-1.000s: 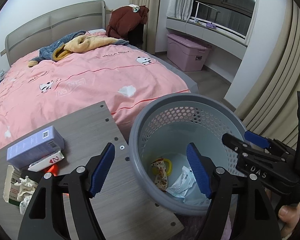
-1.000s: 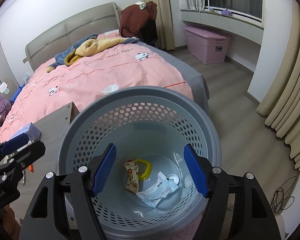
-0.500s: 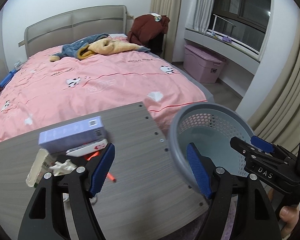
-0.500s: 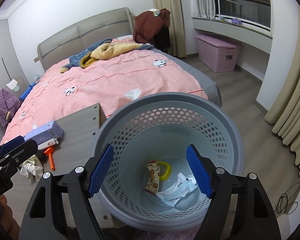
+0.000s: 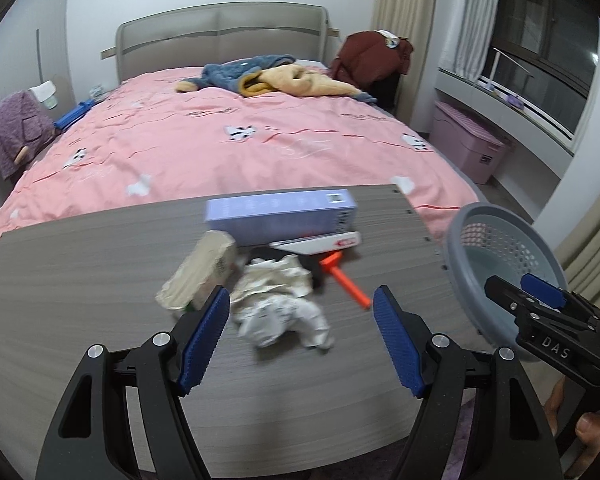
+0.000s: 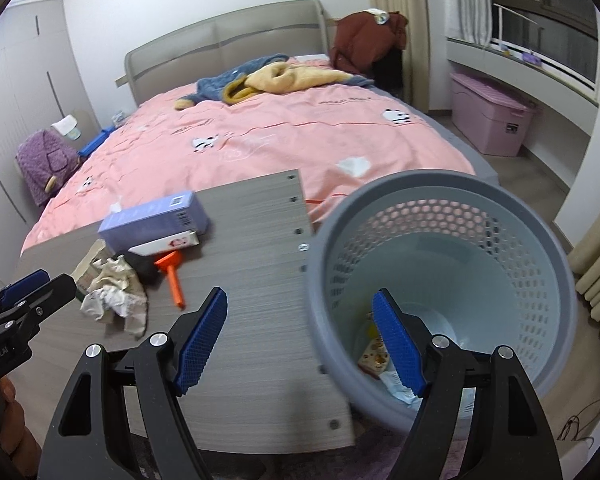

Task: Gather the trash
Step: 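Move both tools back over the table toward the crumpled tissues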

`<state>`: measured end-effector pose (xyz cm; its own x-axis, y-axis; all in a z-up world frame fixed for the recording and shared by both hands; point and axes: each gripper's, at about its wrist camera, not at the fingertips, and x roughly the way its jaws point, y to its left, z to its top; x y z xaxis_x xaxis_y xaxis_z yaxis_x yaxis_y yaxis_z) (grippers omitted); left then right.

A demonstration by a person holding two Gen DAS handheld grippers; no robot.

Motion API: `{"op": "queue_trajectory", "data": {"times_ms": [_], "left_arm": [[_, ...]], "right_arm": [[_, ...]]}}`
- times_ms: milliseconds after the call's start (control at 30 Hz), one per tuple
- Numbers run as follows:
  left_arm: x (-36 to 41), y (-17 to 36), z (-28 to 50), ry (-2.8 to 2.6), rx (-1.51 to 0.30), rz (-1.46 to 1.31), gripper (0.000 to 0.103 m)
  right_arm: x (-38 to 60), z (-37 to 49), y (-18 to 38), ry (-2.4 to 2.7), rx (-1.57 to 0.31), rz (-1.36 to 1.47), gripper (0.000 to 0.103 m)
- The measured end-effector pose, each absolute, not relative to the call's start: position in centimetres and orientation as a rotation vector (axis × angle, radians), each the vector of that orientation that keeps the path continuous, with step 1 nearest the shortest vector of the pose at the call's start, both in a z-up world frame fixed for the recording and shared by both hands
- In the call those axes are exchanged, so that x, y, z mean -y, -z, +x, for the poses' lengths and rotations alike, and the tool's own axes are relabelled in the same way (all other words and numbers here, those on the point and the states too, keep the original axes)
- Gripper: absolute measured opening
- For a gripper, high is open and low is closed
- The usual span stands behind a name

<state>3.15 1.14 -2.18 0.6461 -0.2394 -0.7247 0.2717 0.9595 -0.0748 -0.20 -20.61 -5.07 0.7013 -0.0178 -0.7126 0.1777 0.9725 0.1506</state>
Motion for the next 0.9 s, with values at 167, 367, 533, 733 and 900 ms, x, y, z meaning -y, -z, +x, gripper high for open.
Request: {"op": "queue_trajectory", "data": {"times_ms": [167, 367, 533, 733, 900], "left_arm": [[-4.7, 3.0, 3.8, 0.2, -0.822, 0.024, 0.071], [-7.8, 3.4, 4.3, 0.136, -0.82, -0.011, 0.071], [-9.4, 3.7, 4.8, 0.105, -0.821, -0.026, 0.071], [-10.3, 4.5, 5.5, 0.083, -0.839, -0.032, 0.071], [-11.0, 4.9, 6.0, 0.072, -0.843, -0.04, 0.071]], "right_arm": [[17.4, 0.7, 5.7, 0.051, -0.808, 0.173, 0.074], [14.8, 2.0, 6.4, 0.009, -0.831, 0.131, 0.074], [13.5, 3.2, 7.3, -0.011, -0.849, 0.11, 0.074], [12.3, 4.8, 8.0, -0.032, -0.876, 0.091, 0.074], [11.0, 5.0, 7.6, -0.076, -0.877, 0.087, 0.074]]}}
